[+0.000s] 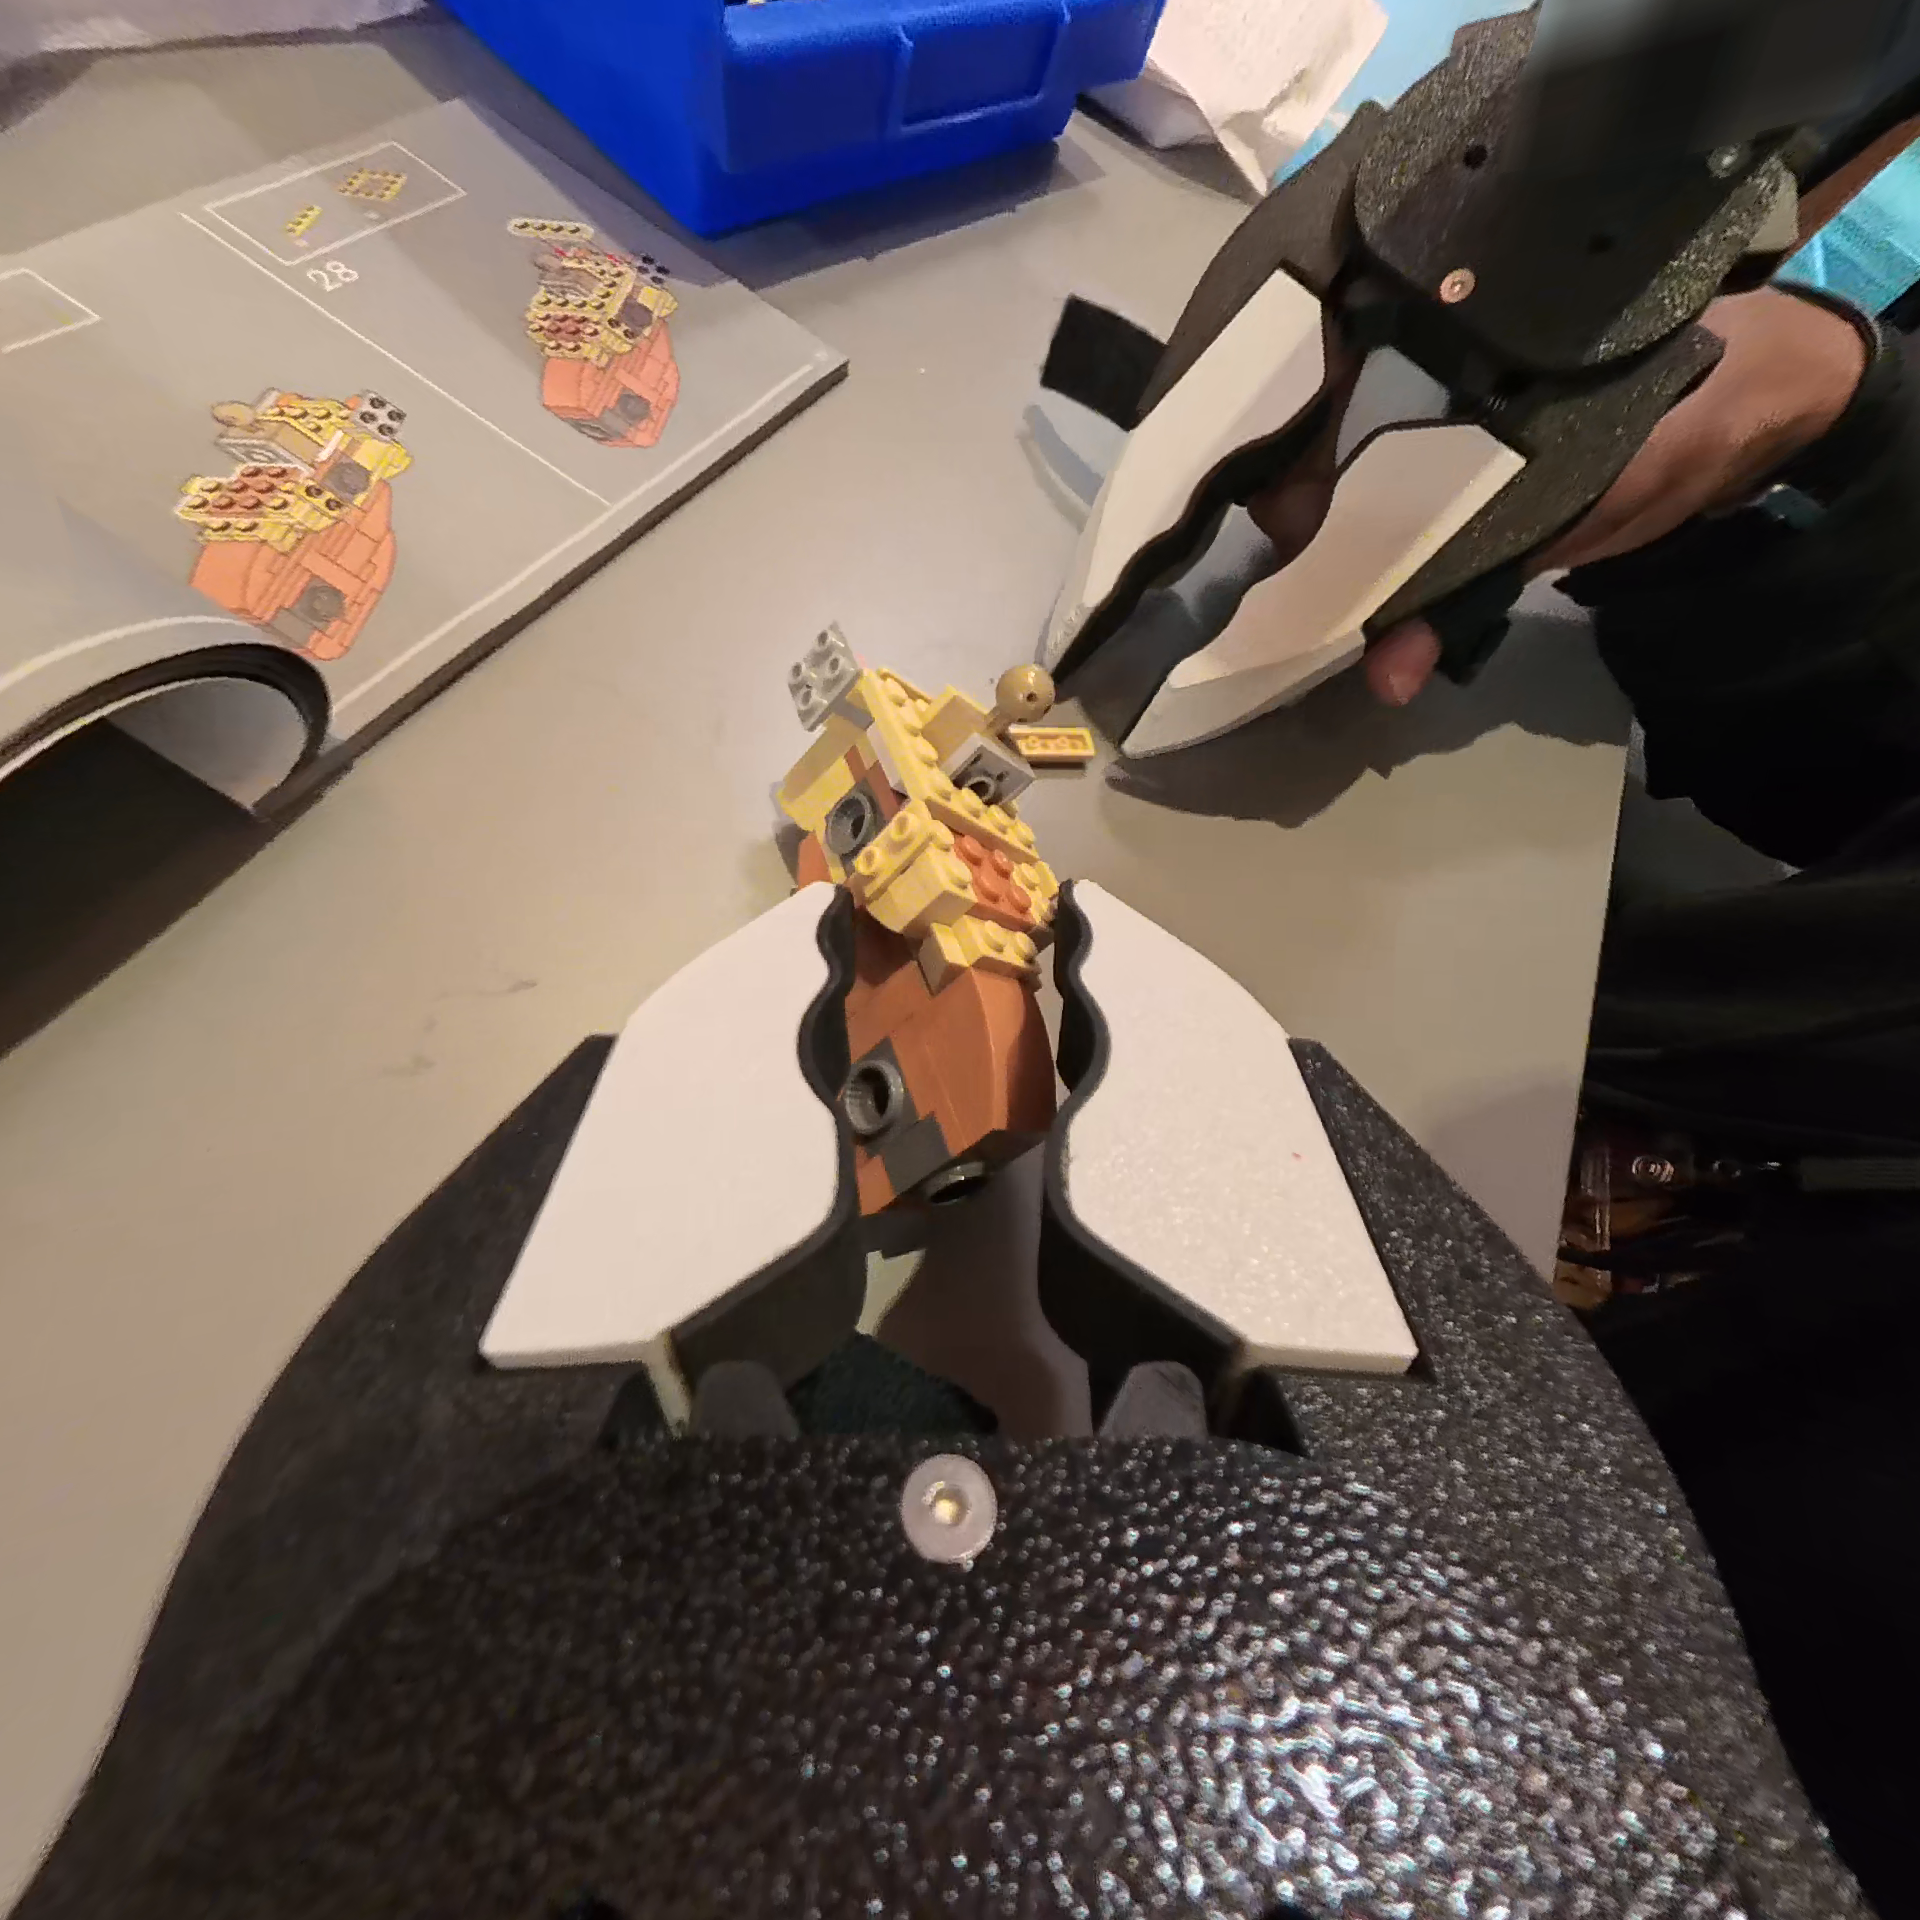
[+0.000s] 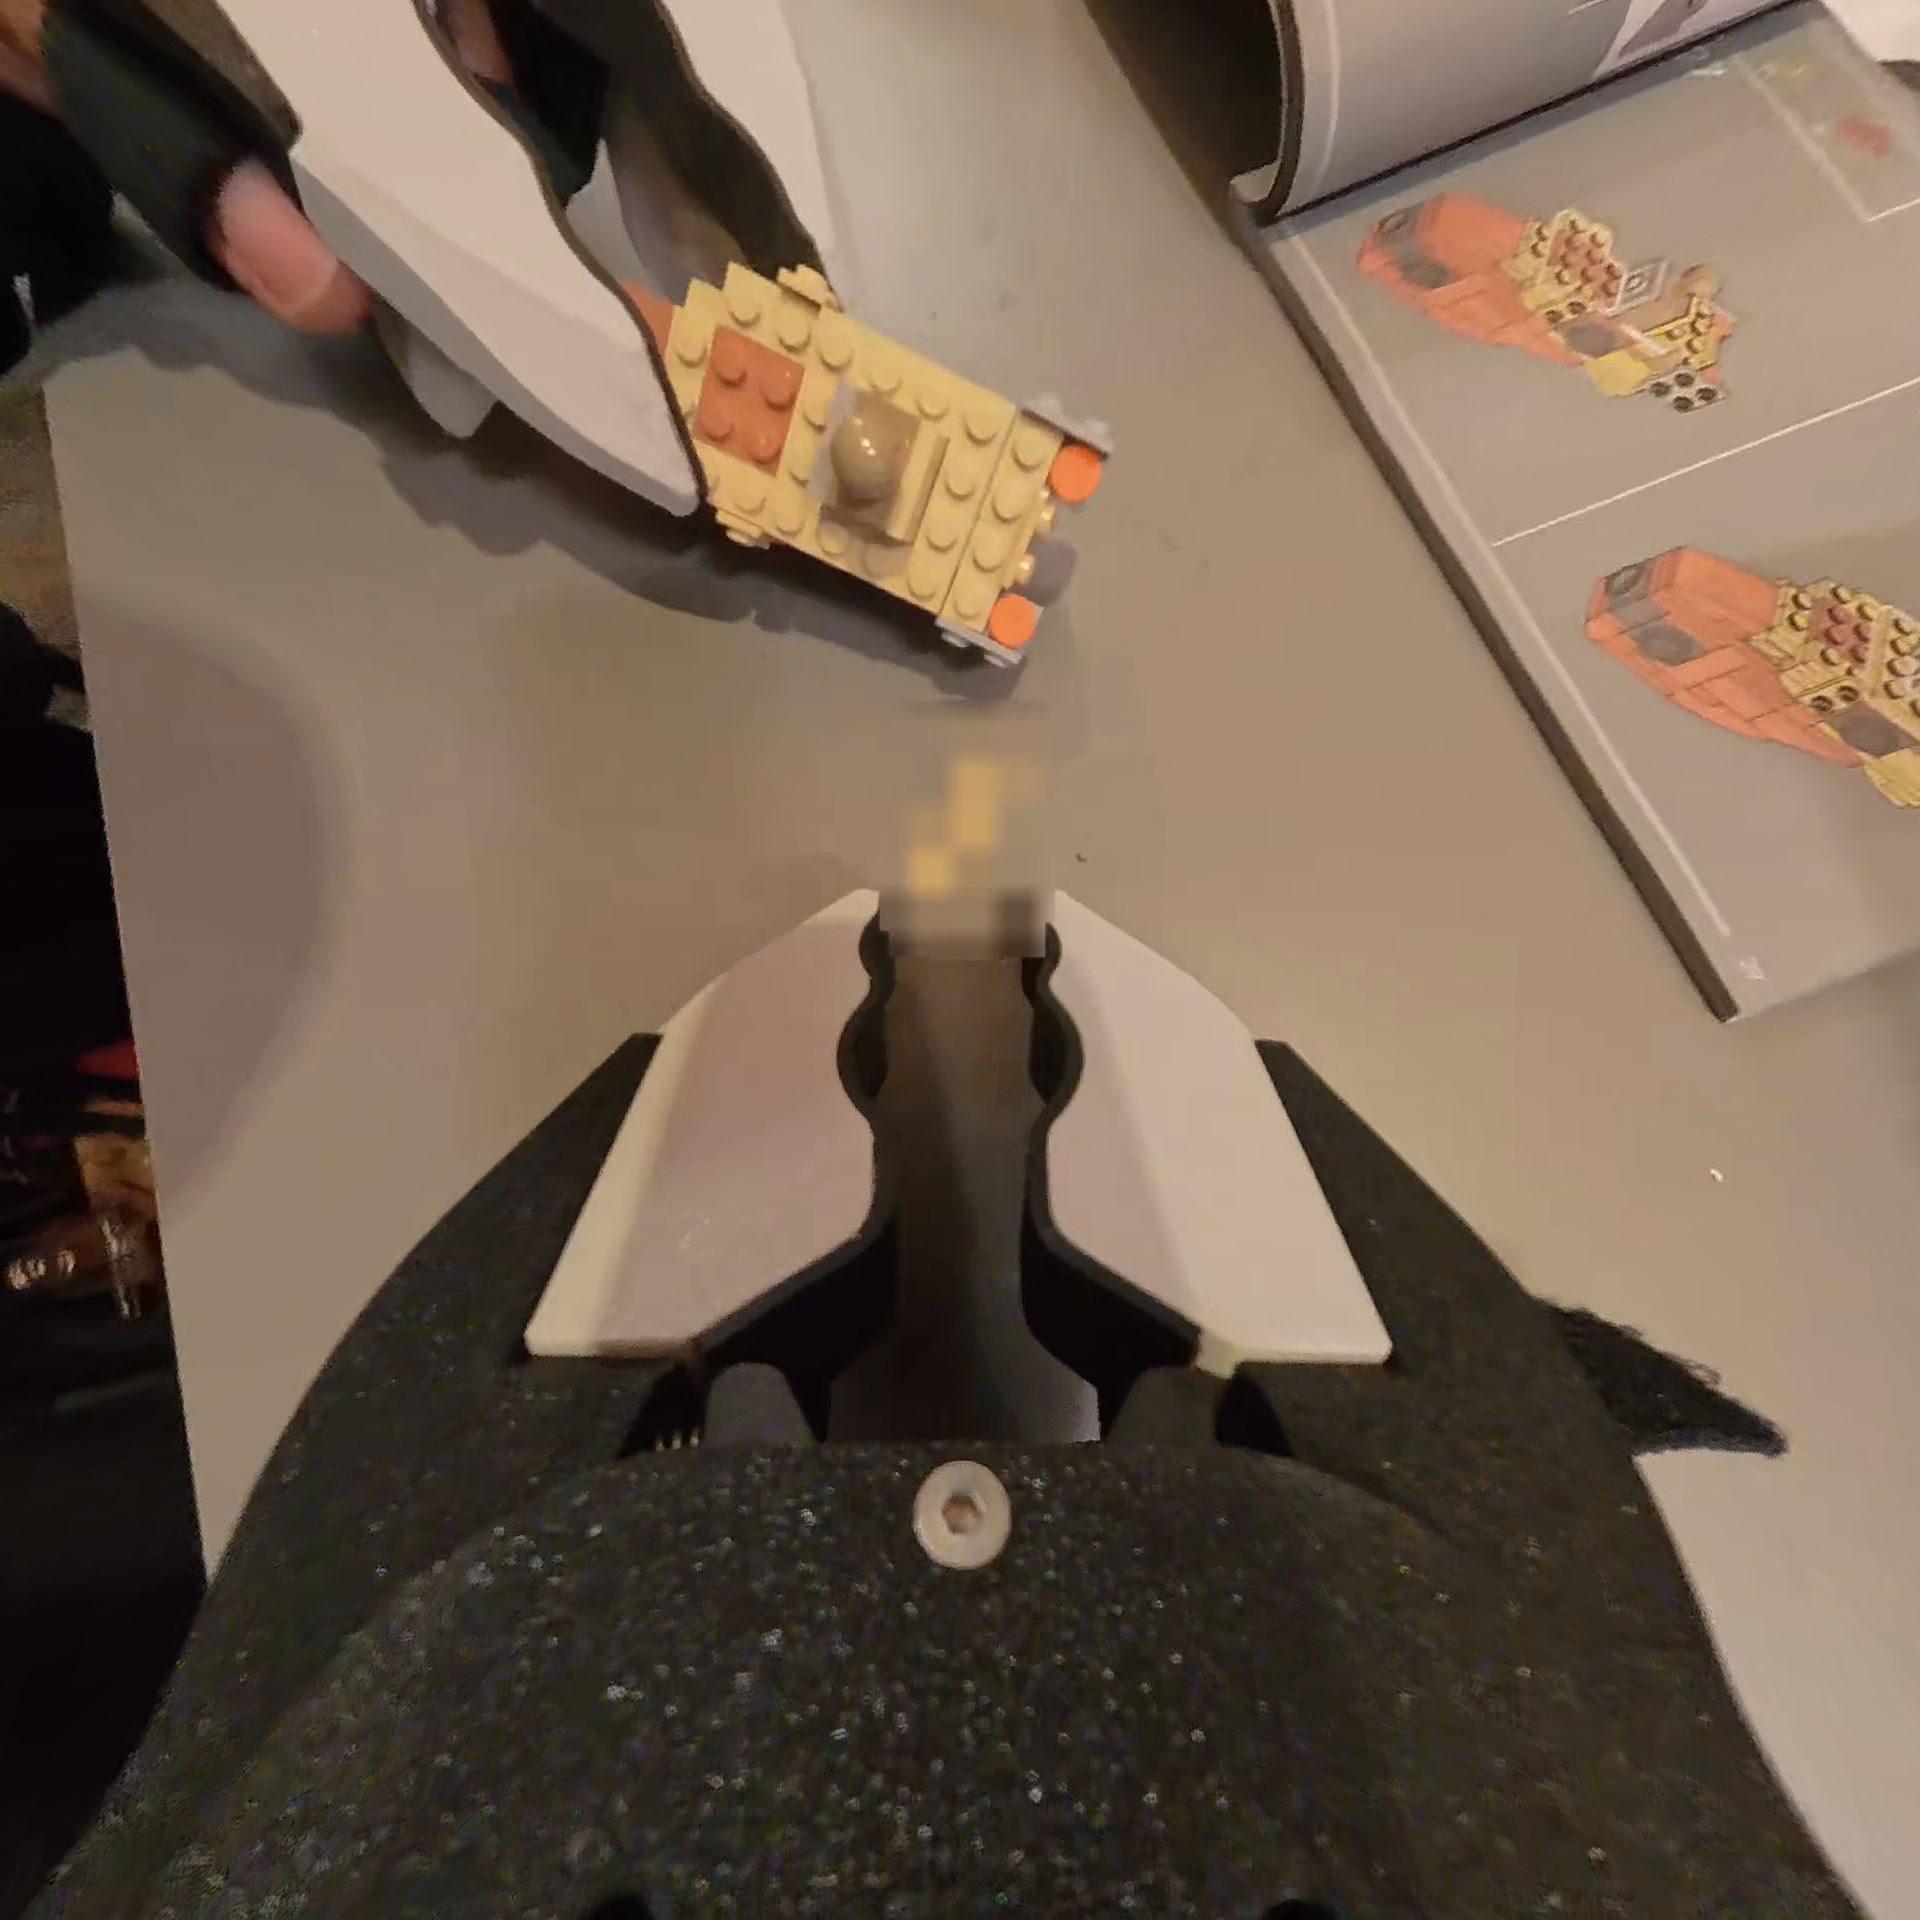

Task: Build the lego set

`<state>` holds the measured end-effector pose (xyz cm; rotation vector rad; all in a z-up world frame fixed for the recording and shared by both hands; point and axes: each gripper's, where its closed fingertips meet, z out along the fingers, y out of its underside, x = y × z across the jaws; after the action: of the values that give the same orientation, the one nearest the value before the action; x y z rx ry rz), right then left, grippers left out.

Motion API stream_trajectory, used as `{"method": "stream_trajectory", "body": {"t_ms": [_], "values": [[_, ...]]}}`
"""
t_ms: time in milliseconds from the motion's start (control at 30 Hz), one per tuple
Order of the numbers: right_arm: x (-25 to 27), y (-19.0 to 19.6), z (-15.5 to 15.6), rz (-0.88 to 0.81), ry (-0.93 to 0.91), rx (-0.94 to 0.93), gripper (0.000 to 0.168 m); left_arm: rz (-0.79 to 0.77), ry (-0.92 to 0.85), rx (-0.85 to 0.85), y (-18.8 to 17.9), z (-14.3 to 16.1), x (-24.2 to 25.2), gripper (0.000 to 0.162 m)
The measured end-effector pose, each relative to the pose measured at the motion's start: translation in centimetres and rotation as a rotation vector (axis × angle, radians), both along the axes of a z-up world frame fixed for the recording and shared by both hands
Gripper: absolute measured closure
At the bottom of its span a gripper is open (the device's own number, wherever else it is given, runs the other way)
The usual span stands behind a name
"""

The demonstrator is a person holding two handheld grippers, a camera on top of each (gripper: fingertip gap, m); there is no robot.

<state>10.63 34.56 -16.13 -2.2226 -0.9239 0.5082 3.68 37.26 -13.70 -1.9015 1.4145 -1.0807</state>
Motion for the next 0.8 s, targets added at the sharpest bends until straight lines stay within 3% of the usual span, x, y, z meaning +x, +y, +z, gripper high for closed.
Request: {"method": "stream_trajectory", "body": {"t_ms": [200,333,433,667,800], "values": [[-0.9,0.5,-0.2,-0.042,-0.005,-0.019,0.144,0.028,-0.001,-0.015,0.6,0.0,-0.5,0.126],[-1.3,0.6,-0.5,-0.035,-0.053,-0.007,0.159,0.038,-0.008,-0.038,1.0,0.1,-0.7,0.125],[-1.5,0.6,-0.5,-0.032,-0.047,-0.015,0.16,0.05,-0.015,-0.037,1.4,0.2,-0.9,0.124],[-1.3,0.9,0.6,-0.051,0.071,-0.028,0.16,0.048,-0.058,-0.046,1.6,1.0,-1.5,0.118],[-1.8,0.6,2.6,-0.027,0.256,-0.026,0.16,0.001,-0.134,0.043,1.2,3.0,-1.4,0.117]]}}
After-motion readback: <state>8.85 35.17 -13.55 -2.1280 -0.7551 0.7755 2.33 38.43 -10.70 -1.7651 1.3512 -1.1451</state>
